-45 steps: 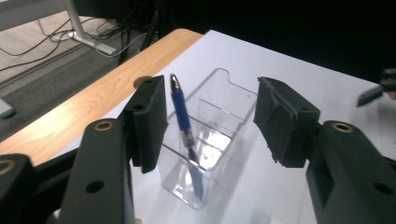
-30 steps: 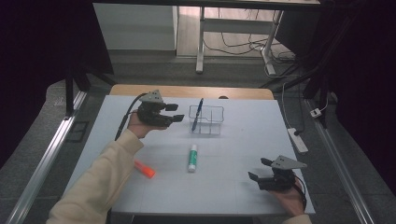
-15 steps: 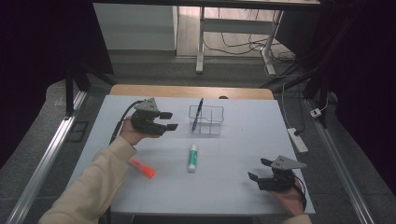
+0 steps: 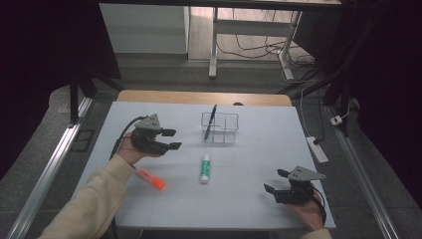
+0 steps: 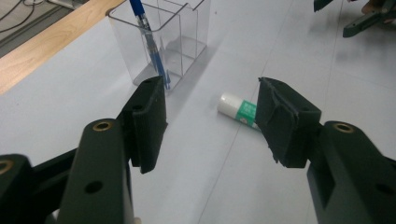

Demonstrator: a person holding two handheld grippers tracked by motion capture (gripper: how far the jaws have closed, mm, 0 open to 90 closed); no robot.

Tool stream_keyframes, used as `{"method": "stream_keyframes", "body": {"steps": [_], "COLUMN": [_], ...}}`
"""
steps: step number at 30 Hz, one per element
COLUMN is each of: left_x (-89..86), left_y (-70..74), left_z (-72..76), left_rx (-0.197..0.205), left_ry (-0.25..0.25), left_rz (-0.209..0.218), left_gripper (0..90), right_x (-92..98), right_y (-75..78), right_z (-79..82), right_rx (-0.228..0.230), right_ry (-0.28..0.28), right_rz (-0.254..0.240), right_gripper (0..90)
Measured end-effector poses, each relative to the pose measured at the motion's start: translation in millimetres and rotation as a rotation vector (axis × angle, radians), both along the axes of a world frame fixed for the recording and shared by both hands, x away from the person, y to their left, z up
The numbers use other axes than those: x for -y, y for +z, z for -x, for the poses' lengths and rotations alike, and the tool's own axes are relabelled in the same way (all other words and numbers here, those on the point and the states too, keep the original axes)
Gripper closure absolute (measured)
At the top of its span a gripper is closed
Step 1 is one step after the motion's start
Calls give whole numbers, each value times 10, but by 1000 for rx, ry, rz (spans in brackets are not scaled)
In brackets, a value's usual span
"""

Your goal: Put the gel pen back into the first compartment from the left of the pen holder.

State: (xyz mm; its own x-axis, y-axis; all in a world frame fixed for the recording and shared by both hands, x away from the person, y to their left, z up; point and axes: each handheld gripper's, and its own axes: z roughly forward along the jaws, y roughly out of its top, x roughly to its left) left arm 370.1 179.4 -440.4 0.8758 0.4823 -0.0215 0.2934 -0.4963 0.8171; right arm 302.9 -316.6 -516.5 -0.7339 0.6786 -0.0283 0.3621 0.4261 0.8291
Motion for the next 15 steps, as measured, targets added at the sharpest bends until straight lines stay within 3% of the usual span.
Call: {"method": "stream_keyframes", "body": {"steps": [15], "left_x": [-177], "left_y": [-42], "left_z": [183], "left_rx": [-3], "left_ry": [8], "left_rz": [-10], "left_gripper": [429], "right_x": [-9], "right_y": [0], "right_z": [-1], "right_rx": [-2], "right_ry": [-3], "right_rz": [6], "right_gripper": [200]}}
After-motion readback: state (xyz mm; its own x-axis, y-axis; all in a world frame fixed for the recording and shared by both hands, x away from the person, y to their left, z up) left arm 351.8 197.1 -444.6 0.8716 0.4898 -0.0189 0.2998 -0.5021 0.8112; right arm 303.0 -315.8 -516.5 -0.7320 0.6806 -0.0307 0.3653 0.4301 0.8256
